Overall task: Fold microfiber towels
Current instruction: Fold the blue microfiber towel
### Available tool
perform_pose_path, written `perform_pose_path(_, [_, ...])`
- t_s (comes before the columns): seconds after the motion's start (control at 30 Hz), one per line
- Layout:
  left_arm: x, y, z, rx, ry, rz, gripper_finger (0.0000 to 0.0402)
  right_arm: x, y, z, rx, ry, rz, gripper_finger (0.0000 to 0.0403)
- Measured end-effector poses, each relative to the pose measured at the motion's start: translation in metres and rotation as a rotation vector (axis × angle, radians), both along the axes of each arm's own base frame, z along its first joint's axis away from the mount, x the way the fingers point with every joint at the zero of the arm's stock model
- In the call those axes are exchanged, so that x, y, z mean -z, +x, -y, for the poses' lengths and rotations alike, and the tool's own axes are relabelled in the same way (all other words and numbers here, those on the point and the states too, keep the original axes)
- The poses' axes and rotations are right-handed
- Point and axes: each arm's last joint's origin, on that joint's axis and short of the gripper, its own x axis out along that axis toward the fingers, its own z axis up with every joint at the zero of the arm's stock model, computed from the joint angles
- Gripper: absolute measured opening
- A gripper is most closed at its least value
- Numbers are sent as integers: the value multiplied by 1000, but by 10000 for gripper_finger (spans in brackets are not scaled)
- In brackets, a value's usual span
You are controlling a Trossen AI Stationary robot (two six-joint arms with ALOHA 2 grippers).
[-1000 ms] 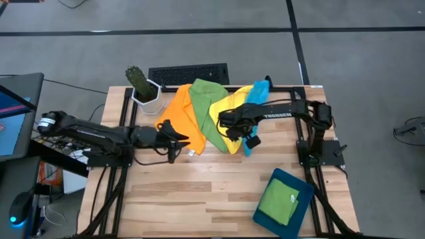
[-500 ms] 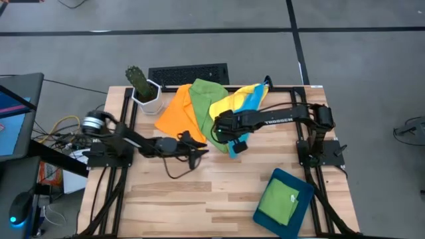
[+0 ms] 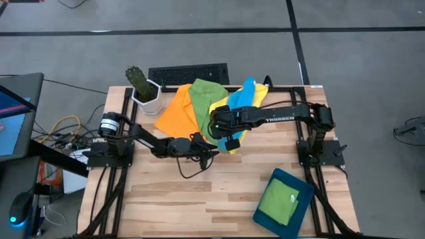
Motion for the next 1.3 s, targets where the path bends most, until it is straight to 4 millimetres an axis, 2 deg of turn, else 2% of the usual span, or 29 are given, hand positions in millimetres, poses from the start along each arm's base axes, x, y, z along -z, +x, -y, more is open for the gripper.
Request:
perform_pose_path(0.2, [5,-5,-12,-55,3,-28,145,0,0,-1,-20,-6,-6,18])
perform_pose_path(0.43, [3,0,-21,-3,78,-48,145,-1,2,-1,-38,-13,10,17])
perform_pose_path(0.77, [4,0,-34,-1,96,-66,145,-2,3,-7,-79,-25,12,20])
perform_pose_path(1.3, [5,-1,-37,3,114,-79,144,-29,13,-13,-100,-35,98,20])
